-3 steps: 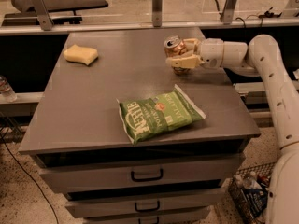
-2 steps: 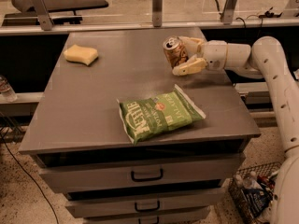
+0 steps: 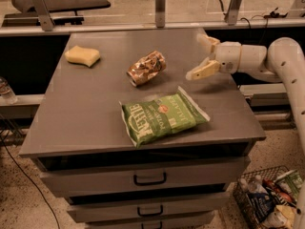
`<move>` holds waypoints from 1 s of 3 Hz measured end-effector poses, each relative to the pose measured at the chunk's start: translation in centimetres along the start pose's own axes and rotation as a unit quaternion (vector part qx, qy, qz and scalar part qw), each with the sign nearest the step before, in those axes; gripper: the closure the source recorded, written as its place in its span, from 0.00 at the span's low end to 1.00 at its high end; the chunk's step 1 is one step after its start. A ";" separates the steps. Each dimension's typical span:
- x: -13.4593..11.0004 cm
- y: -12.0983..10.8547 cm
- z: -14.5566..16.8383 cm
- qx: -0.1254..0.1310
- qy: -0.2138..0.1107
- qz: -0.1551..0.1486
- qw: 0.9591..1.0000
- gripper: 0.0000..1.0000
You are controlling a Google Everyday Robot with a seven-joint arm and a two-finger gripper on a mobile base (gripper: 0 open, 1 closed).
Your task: Place orange can upright
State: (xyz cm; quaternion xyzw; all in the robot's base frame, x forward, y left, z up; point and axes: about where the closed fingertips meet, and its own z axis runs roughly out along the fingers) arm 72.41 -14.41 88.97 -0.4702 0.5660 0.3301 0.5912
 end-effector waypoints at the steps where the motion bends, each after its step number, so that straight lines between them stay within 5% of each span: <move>1: -1.3 -0.4 -0.7 0.016 0.022 -0.012 1.000 0.00; 2: -3.5 0.1 1.2 -0.001 0.094 -0.041 0.995 0.00; 3: -4.6 1.8 5.2 -0.048 0.192 -0.086 0.976 0.00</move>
Offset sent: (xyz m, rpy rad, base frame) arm 0.0048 0.0476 0.0589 -0.4811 -0.0067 -0.0025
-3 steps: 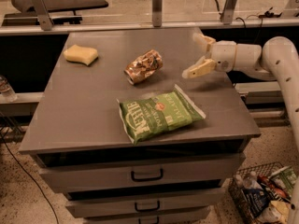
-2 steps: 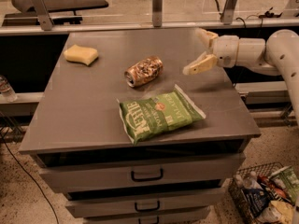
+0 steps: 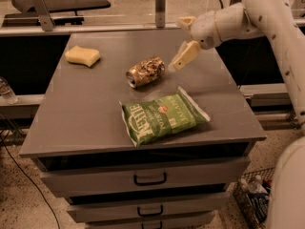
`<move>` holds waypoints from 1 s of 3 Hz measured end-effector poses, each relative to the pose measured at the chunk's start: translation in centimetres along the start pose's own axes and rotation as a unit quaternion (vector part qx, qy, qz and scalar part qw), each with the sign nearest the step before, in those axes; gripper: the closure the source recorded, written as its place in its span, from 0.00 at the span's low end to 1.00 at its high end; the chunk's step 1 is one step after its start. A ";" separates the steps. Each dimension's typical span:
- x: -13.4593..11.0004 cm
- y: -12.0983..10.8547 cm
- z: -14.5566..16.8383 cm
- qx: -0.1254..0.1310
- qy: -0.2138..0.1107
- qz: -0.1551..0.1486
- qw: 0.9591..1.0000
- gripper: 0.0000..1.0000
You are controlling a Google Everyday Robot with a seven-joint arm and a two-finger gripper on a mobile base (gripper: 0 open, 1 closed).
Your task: Place orange can upright
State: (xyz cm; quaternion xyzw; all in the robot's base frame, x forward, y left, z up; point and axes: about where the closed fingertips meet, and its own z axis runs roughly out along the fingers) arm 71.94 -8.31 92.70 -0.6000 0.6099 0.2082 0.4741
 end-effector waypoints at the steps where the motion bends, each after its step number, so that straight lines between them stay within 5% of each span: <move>1: -1.2 1.1 3.2 -0.048 0.106 -0.052 0.992 0.00; 2: -1.5 1.4 5.2 -0.074 0.195 -0.097 0.973 0.00; 3: -1.5 1.6 6.4 -0.099 0.263 -0.146 0.949 0.00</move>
Offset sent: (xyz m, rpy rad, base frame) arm 0.0112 0.0645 -0.0121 -0.7411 -0.0284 0.1177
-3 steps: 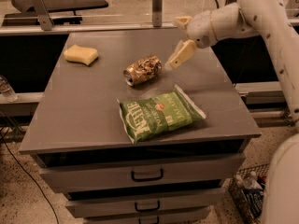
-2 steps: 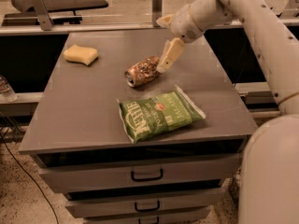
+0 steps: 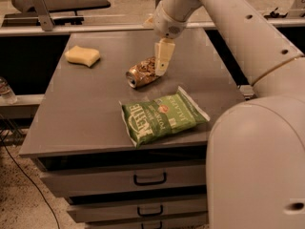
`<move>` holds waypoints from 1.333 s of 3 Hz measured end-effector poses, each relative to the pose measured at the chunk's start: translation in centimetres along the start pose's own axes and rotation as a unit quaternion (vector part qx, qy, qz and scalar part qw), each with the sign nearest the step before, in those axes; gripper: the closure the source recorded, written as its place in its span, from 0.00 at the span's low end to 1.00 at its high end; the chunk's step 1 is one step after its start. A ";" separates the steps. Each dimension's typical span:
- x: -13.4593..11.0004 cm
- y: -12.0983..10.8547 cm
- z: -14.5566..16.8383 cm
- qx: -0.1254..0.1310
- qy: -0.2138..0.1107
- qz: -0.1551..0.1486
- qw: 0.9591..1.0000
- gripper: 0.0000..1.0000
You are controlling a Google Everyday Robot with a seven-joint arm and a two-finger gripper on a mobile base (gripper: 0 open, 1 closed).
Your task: Place orange can upright
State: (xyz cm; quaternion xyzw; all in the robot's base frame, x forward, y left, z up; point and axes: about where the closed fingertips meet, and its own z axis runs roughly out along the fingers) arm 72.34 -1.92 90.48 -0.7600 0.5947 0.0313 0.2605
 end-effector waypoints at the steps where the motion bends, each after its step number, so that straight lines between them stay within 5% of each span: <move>1: -0.2 0.2 1.2 -0.029 0.052 -0.052 0.997 0.00; 2: -0.1 0.9 2.6 -0.064 0.088 -0.102 0.989 0.00; 4: -1.0 2.6 5.1 -0.115 0.107 -0.158 0.975 0.00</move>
Offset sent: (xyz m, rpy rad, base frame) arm -0.0076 0.0065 -0.0336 -0.4026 0.0234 0.2687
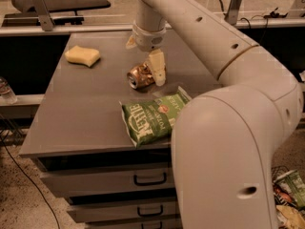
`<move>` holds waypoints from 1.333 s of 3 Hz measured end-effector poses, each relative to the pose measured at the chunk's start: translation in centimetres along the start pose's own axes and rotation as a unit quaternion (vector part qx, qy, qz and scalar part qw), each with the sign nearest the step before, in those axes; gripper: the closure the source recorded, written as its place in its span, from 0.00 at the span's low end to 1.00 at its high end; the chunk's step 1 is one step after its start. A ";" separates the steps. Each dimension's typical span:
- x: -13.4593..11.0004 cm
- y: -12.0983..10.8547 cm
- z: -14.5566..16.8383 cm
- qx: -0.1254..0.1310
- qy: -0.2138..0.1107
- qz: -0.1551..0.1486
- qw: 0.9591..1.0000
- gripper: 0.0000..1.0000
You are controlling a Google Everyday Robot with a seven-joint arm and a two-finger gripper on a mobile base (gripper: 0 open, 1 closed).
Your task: Place orange can upright
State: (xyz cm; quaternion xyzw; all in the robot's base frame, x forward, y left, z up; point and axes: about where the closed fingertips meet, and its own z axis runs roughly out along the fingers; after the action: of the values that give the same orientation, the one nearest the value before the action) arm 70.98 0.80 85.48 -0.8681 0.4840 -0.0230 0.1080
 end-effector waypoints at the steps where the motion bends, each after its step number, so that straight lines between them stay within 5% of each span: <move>1: -1.1 0.6 1.2 -0.026 0.003 -0.021 0.999 0.00; 2: -1.3 0.6 1.8 -0.038 0.011 -0.023 0.999 0.18; 4: -0.2 0.0 0.9 -0.031 0.043 -0.005 0.999 0.72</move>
Offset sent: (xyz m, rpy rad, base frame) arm -0.0241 0.0021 -0.0172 -0.1276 0.0996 0.0461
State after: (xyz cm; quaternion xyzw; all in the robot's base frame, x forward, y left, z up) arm 71.00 1.14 84.65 -0.8719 0.4839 -0.0457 0.0597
